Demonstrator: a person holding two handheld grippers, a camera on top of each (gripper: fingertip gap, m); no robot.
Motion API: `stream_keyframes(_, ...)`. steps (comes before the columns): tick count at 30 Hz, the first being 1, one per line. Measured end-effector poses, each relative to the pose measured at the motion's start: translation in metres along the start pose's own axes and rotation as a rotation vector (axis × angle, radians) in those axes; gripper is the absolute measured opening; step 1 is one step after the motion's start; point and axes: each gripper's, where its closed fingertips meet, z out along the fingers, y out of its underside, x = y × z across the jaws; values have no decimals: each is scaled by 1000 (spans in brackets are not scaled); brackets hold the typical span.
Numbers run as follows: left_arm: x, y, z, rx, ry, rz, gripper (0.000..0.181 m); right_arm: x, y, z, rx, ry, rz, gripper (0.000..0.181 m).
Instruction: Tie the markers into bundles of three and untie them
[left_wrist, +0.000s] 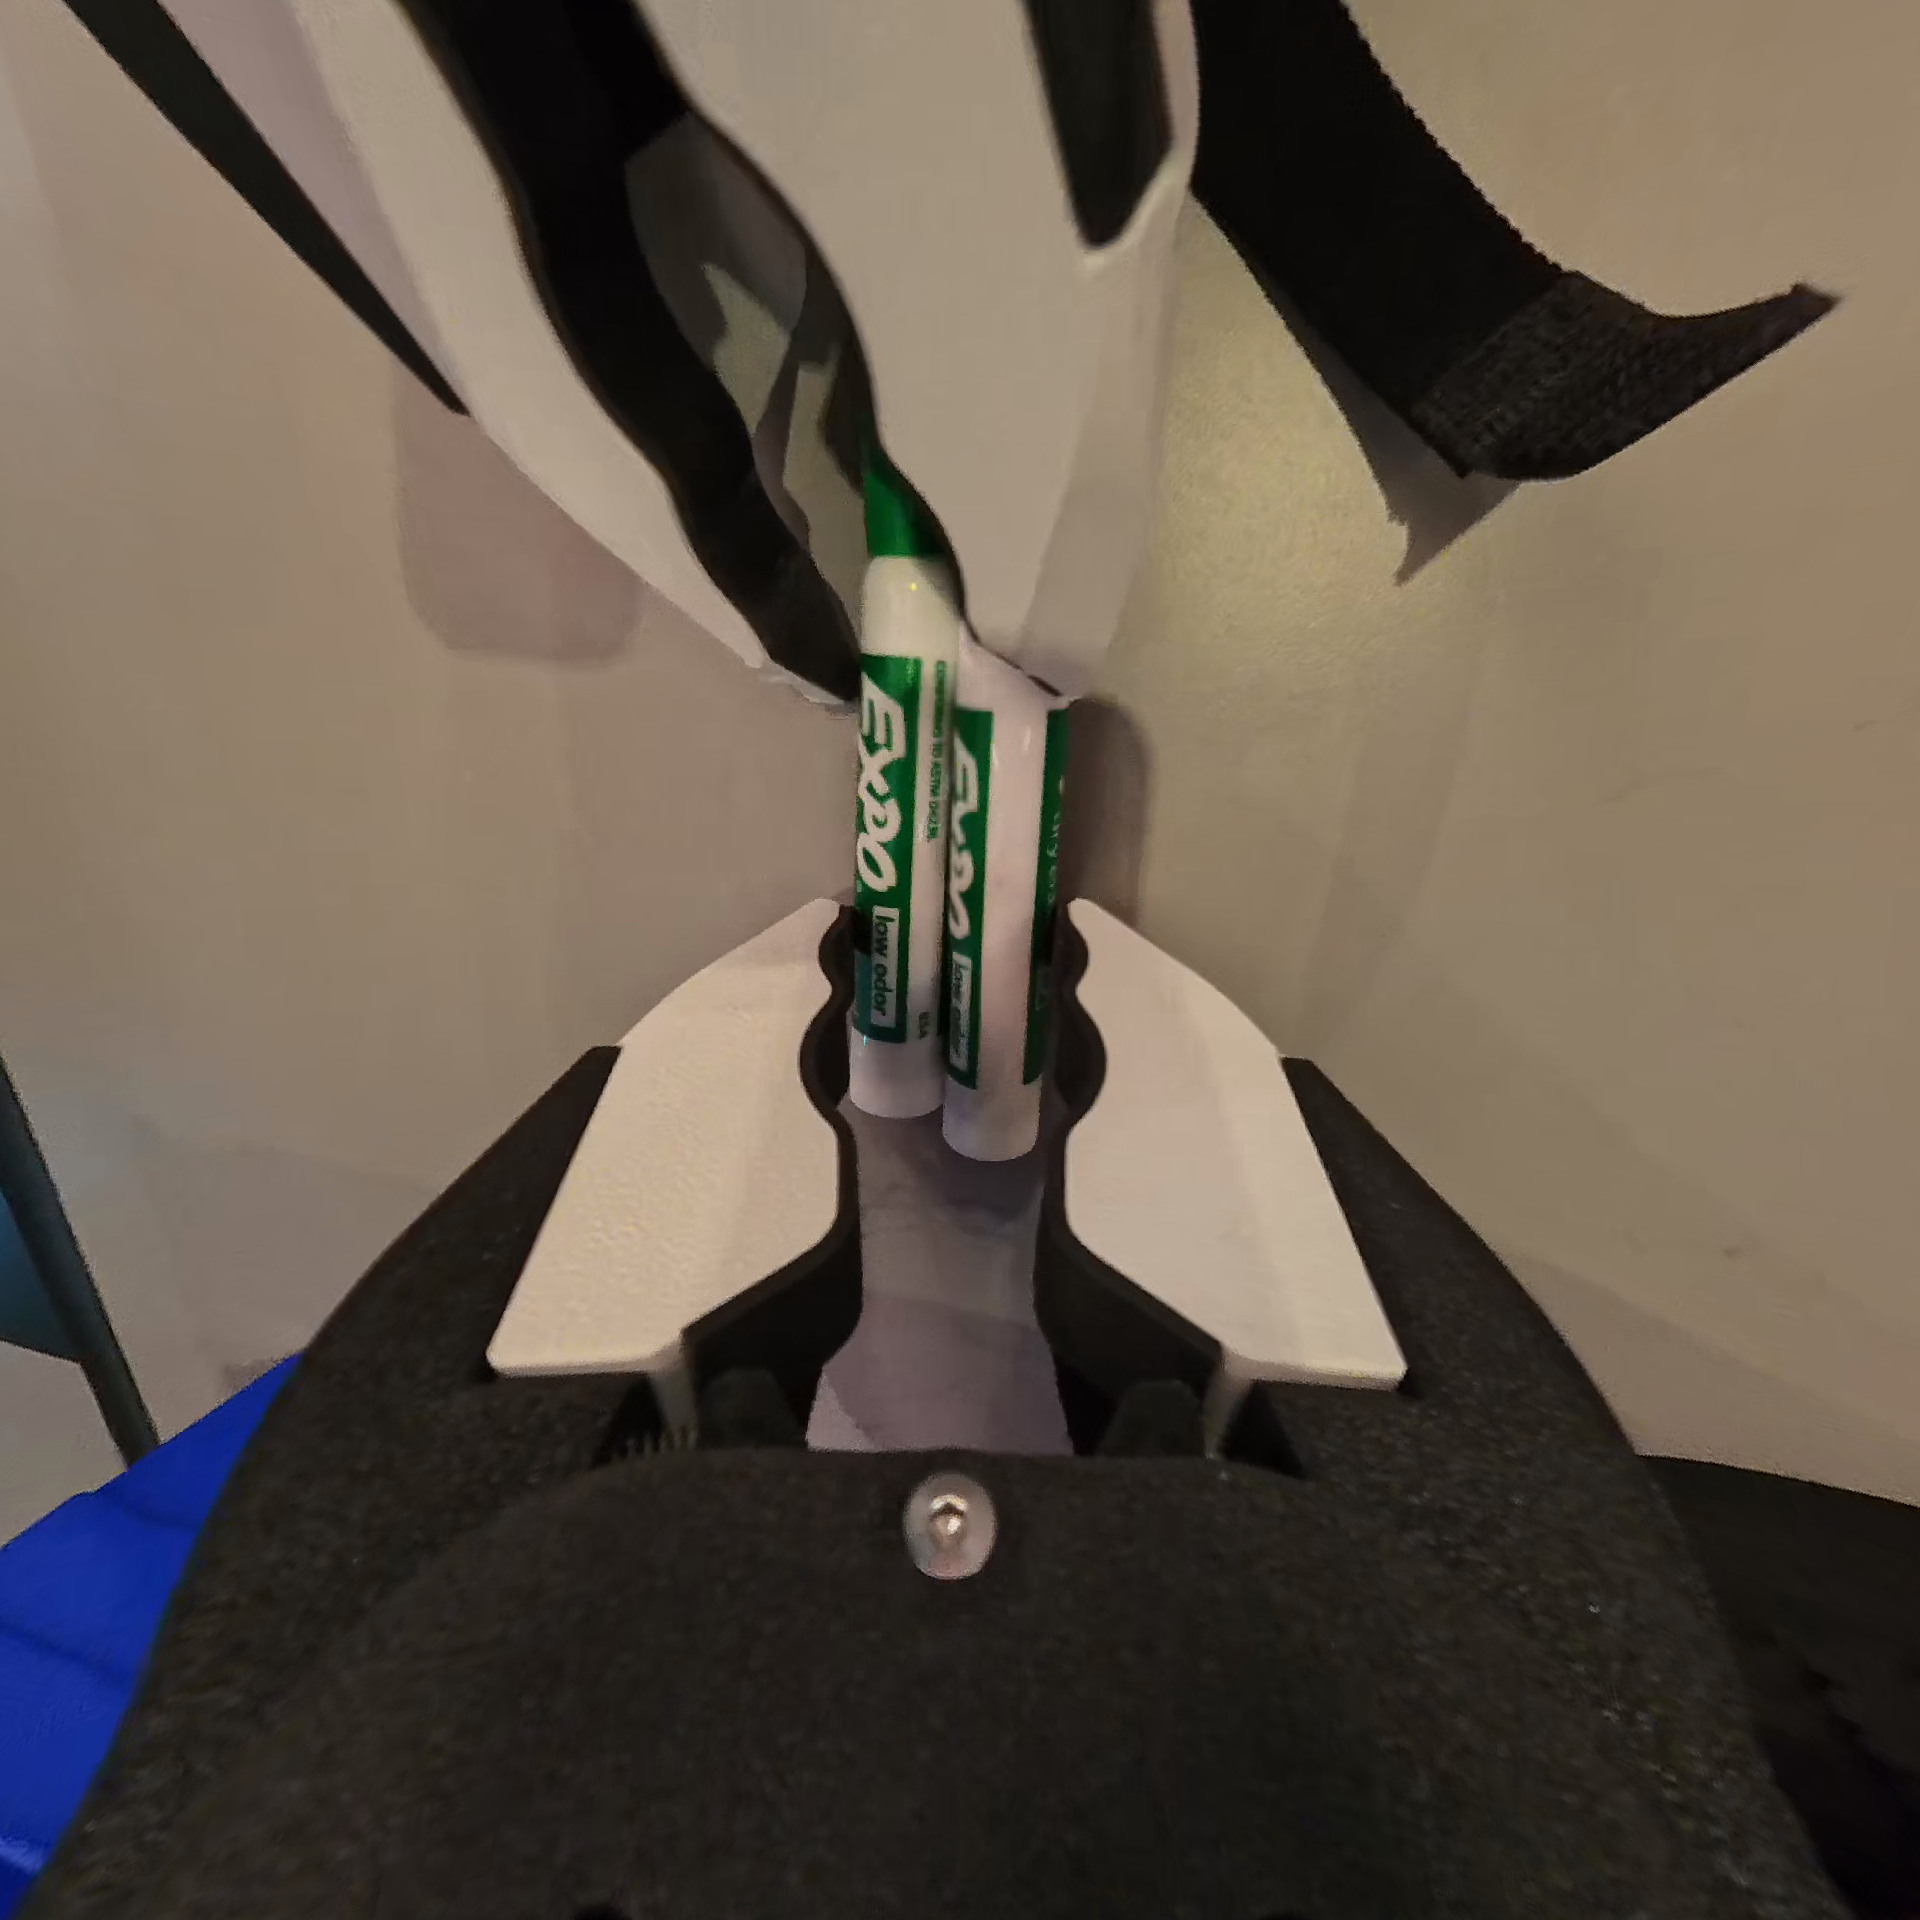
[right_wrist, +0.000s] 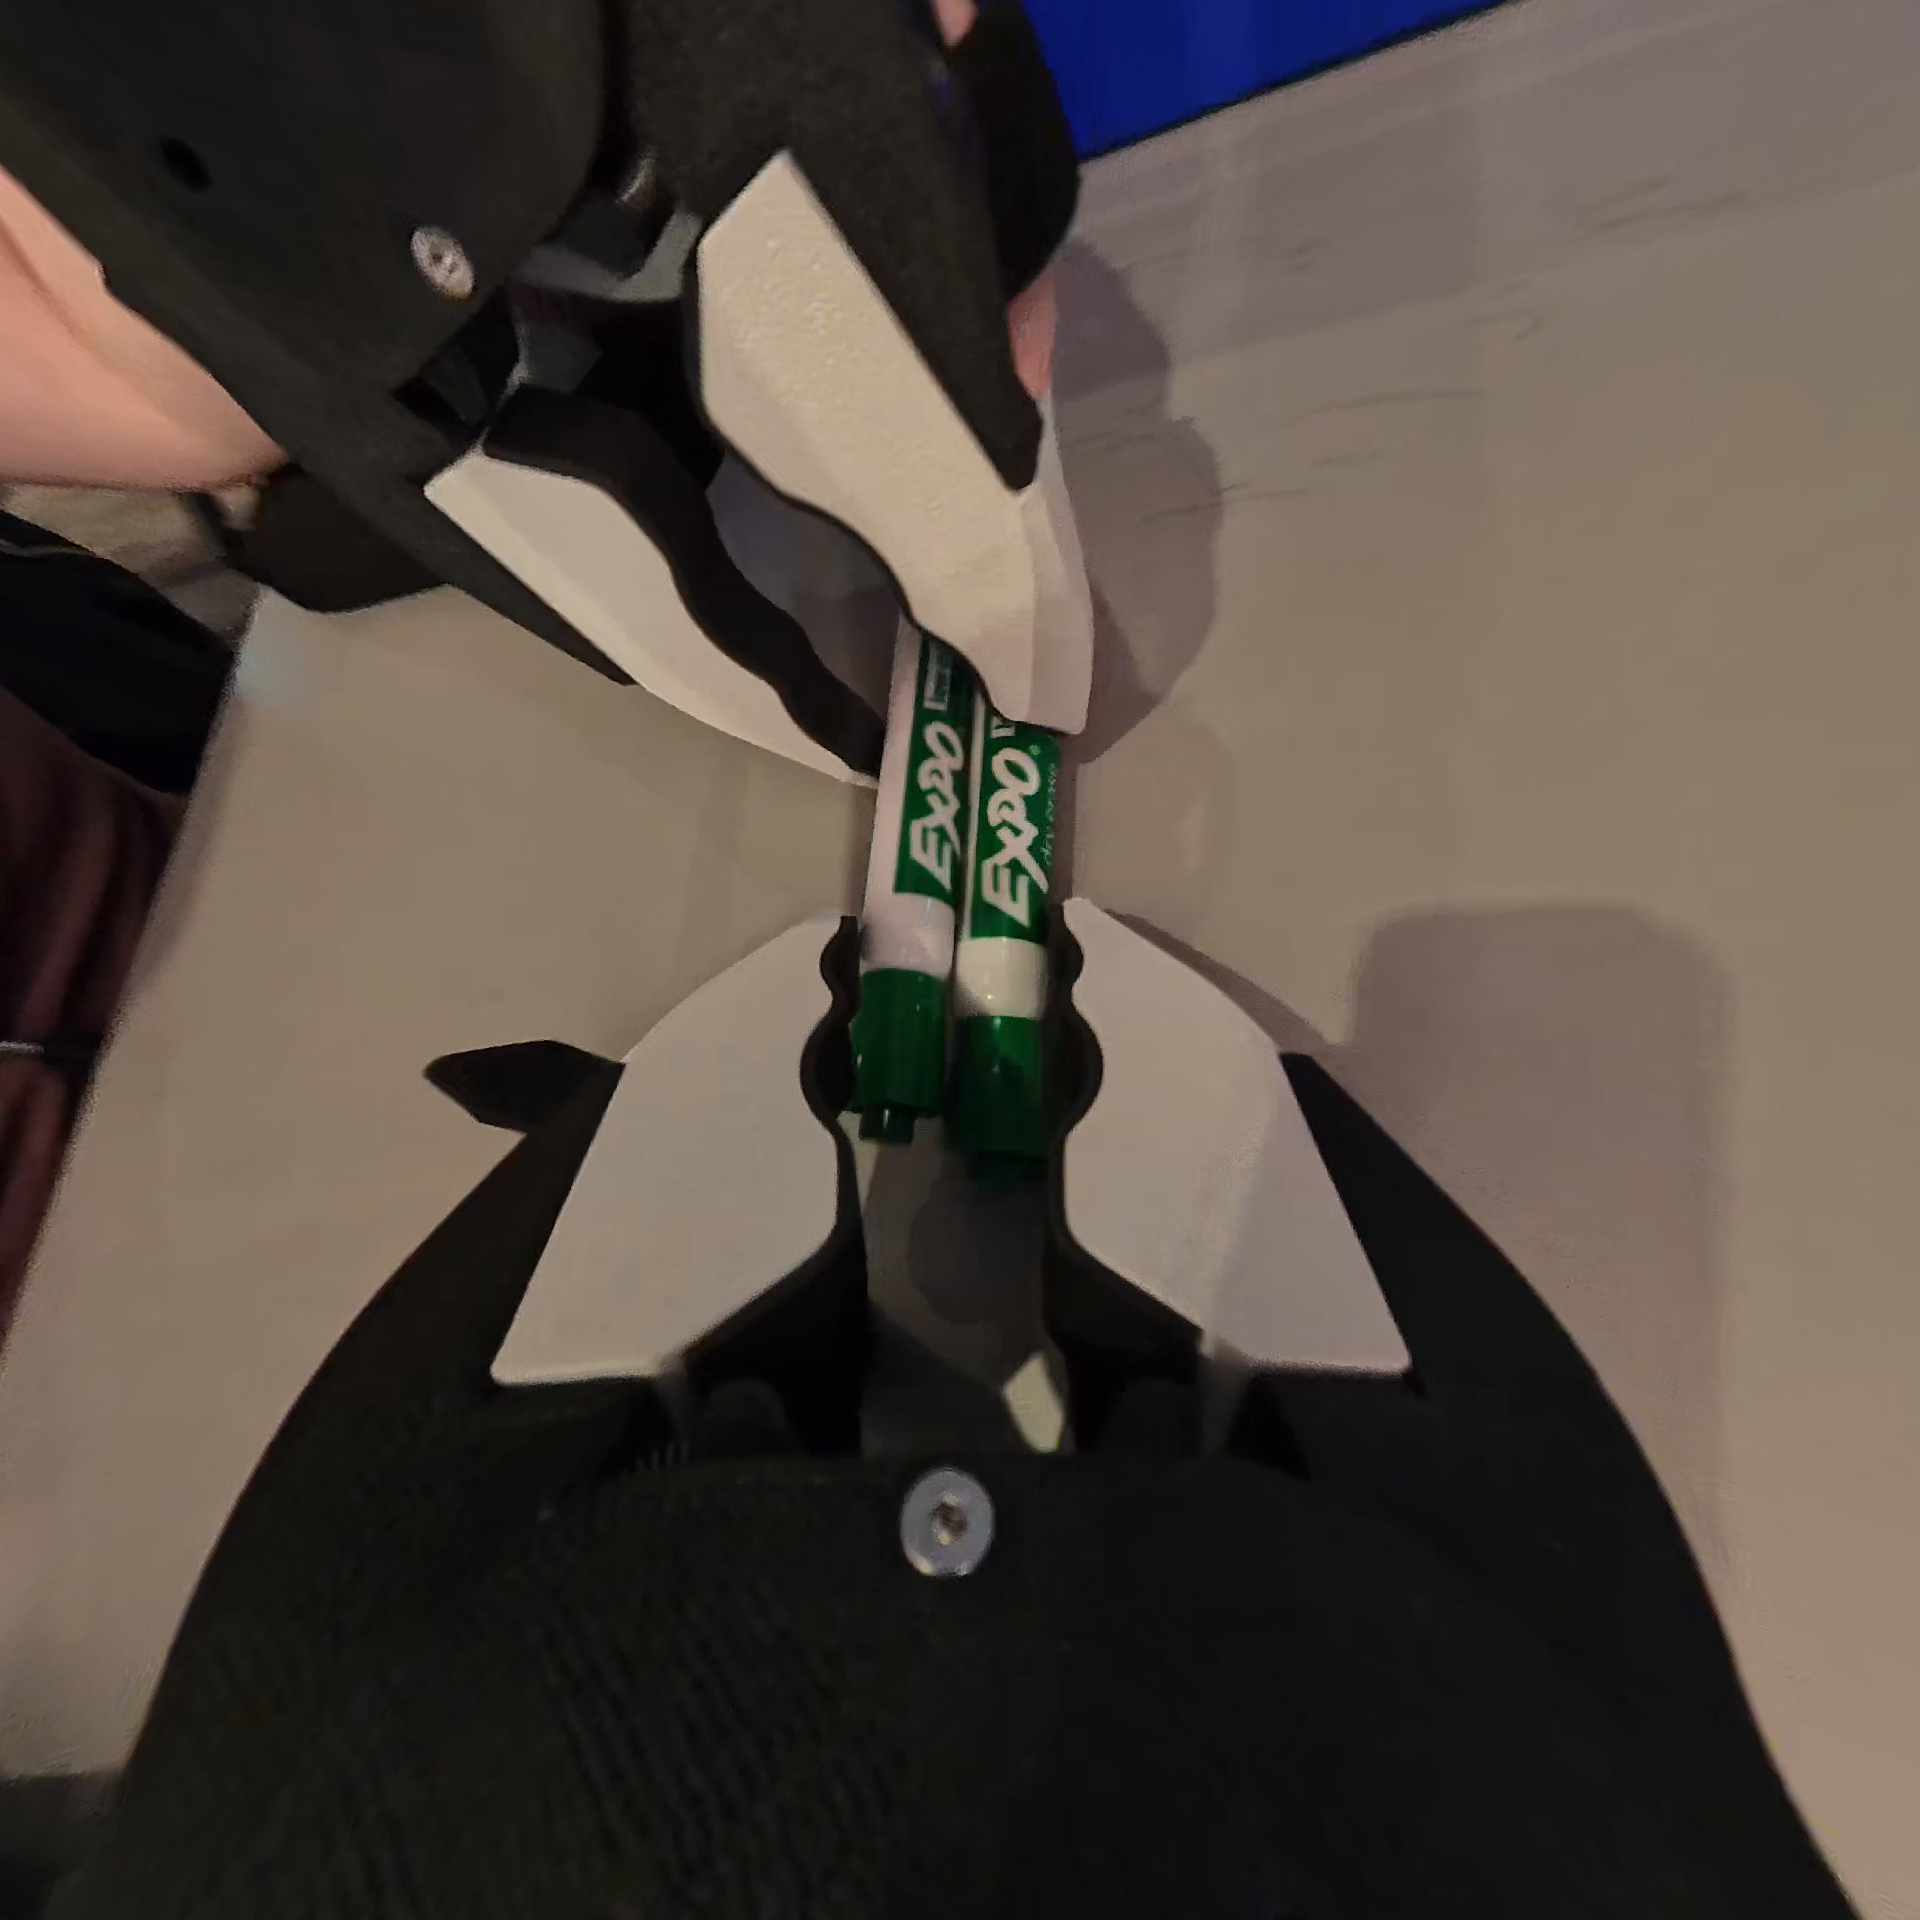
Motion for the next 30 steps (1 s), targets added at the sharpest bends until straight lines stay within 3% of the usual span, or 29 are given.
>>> stream_keyframes(2, 2, -1, 0, -26, -15, 28, 31, -5, 2, -1, -34, -75, 74, 34)
stream_keyframes(3, 1, -1, 1, -45, -36, 49, 21, -9, 5, 0, -71, -123, 111, 29)
stream_keyframes(8, 0, -7, 1, -48, -83, 100, 20, -13, 8, 0, -137, -216, 240, 28)
stream_keyframes(14, -1, -7, 1, -19, -74, 87, 20, -12, 10, 2, -175, -204, 254, 26)
stream_keyframes(22, -1, -7, 0, -10, -69, 108, 19, -12, 14, 2, -237, -90, 108, 27)
stream_keyframes(24, -2, -6, 0, -12, -67, 110, 19, -11, 11, -2, -205, -69, 71, 31)
stream_keyframes(30, -9, -1, -5, 9, -70, 64, 19, -9, -23, -39, 80, -51, 21, 49)
